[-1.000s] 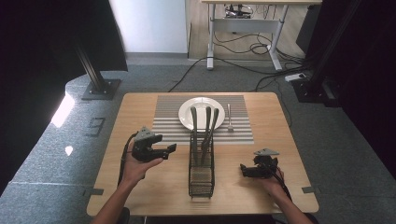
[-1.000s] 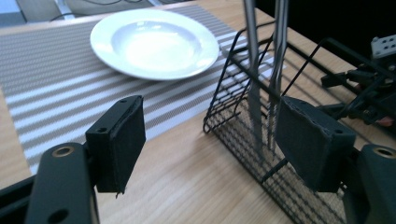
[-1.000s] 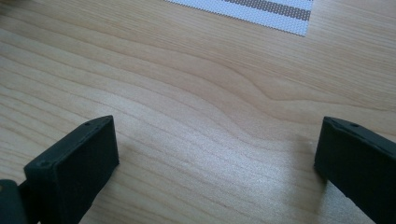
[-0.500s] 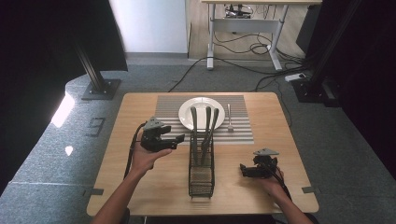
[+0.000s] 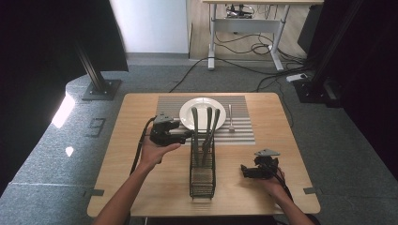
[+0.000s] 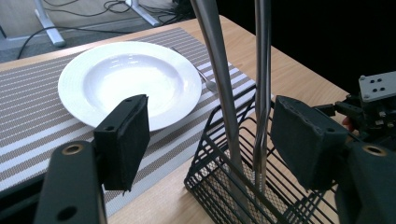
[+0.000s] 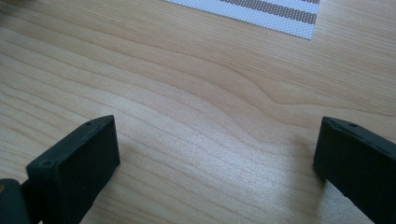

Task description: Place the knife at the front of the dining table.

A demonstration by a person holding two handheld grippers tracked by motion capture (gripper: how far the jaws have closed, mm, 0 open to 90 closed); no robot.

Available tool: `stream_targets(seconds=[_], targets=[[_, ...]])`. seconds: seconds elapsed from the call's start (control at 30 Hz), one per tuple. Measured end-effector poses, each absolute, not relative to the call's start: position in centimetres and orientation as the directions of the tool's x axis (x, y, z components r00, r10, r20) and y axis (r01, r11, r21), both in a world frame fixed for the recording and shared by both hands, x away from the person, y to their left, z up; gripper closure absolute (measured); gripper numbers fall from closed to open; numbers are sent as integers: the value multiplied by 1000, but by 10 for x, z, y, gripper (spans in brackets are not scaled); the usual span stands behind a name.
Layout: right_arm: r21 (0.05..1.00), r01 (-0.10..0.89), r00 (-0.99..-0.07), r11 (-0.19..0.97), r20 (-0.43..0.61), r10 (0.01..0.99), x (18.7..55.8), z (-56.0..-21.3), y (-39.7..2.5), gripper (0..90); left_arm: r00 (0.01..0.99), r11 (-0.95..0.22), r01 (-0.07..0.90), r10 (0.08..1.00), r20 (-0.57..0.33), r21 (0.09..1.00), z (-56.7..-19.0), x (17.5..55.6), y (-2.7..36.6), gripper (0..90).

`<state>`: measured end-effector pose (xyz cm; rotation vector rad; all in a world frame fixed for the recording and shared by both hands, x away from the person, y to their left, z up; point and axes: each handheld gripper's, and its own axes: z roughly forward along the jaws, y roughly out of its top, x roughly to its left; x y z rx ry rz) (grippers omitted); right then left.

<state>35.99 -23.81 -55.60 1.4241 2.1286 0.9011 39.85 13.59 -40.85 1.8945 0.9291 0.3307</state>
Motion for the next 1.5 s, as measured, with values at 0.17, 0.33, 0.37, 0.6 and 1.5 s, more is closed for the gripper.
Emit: stream_targets(seconds=[0.17, 0.33, 0.37, 0.6, 1.5], targets=[[715, 645, -389, 269, 5, 921, 360, -556, -238, 4, 685, -256, 455, 713, -151, 853, -406, 404, 123, 302], [717, 644, -391, 269, 5, 921, 360, -556, -238, 6, 691, -274, 453, 709, -141, 848, -407, 411, 111, 327], [717, 644, -391, 269, 5, 921, 360, -556, -238, 6, 691, -274, 453, 709, -141, 848, -407, 411, 111, 339], [718, 642, -392, 269, 5, 920, 360, -556, -238, 8, 693, -279, 459, 706, -144, 844, -409, 419, 105, 422], [719, 638, -398, 275, 3, 917, 360, -556, -237, 14, 697, -219, 528, 664, -271, 820, -422, 438, 99, 776]])
